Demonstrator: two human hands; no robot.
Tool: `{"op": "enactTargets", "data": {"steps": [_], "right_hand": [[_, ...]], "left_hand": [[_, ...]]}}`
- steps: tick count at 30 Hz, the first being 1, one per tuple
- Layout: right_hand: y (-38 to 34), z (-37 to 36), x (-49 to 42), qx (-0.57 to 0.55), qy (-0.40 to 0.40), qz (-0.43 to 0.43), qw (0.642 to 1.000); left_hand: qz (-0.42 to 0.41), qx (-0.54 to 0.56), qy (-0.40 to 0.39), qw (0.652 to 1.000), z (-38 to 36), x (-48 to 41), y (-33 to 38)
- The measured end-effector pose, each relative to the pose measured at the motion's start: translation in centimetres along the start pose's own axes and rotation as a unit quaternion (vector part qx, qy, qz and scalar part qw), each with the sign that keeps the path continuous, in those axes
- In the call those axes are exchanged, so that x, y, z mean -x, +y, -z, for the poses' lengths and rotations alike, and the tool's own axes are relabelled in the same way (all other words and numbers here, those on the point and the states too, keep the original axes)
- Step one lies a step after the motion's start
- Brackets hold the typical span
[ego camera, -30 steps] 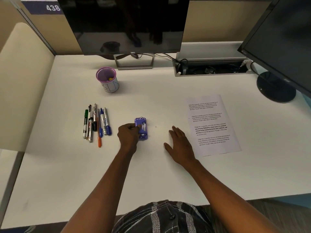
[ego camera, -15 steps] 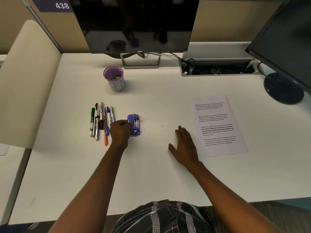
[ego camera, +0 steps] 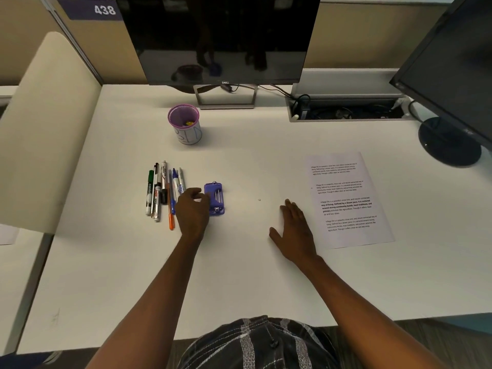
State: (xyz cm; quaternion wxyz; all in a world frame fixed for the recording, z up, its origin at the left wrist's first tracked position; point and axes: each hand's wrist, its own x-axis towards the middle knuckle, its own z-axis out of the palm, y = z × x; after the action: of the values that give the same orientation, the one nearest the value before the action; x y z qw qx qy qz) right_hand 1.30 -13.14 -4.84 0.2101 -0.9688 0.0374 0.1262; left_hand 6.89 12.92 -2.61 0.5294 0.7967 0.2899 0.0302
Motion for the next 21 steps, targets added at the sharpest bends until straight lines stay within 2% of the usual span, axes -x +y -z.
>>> {"op": "enactTargets", "data": {"steps": [4,10,21], "right_hand": [[-0.2,0.2,-0.2,0.018,0.007,0.012,1.0],[-0.7,0.8,-0.9,0.015,0.025,0.021,0.999],[-3.4,1.6,-3.7,-0.042,0.036,0.11,0.992]], "left_hand": [[-0.097,-0.079,0.014,0.992,-0.2,2.4,-1.4],[-0.156,-0.186,-0.019,0.97,-0.3,5.6,-4.9],[-0.184,-0.317,-0.053,0.929,-0.3,7.6,-8.4]]}}
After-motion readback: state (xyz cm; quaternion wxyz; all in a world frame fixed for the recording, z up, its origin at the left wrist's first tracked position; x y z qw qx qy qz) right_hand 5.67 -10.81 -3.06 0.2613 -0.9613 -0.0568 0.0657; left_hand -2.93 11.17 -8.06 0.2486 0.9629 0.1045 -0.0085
